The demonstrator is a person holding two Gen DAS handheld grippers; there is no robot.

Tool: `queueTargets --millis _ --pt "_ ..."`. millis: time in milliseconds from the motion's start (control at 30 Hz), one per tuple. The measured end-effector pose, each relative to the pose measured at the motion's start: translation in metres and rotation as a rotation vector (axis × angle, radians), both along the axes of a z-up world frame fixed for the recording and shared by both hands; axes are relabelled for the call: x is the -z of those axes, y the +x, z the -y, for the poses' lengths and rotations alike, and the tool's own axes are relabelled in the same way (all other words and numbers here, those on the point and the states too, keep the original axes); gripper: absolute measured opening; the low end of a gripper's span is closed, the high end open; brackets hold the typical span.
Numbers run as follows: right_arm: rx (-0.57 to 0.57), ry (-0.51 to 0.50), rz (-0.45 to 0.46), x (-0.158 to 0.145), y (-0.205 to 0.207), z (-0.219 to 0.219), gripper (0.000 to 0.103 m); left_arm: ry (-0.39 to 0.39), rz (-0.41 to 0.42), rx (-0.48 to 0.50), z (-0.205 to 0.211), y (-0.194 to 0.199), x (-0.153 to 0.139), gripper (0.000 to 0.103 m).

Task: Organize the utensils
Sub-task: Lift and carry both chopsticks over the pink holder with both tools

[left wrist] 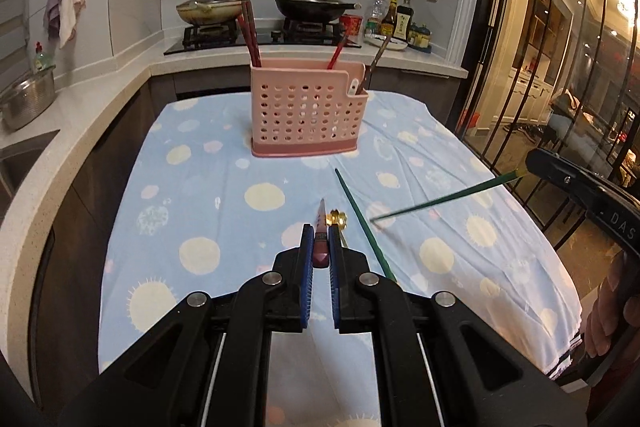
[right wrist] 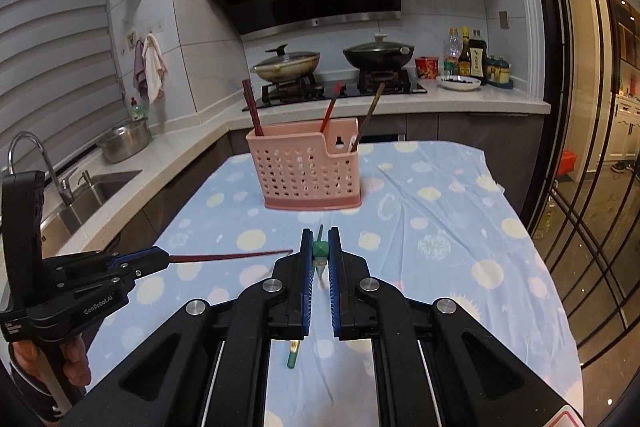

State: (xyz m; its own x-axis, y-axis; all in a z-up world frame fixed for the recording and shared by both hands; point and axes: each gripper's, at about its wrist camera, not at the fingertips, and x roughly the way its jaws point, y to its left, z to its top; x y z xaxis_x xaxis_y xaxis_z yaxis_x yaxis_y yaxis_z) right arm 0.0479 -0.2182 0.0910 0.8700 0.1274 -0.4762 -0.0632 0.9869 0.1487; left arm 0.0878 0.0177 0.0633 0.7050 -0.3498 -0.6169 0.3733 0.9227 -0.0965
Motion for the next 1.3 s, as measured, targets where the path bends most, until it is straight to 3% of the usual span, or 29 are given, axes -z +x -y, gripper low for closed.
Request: queueTargets --millis 633,1067,1300 --pt "-0.031 -0.005 0.165 -0.079 0.071 -0.001 0.007 -0.011 0.220 -0.019 0.014 0.070 -0.101 0.007" --pt "-0.036 0.015 0.208 -0.137 0.172 -0.005 0.007 -0.013 0.330 -0.033 0.034 0.143 -0.174 0.007" --pt "-0.026 0.005 0.236 -0.158 0.223 -0.018 0.007 -0.015 0.347 -0.046 0.038 0.185 -0.195 0.007"
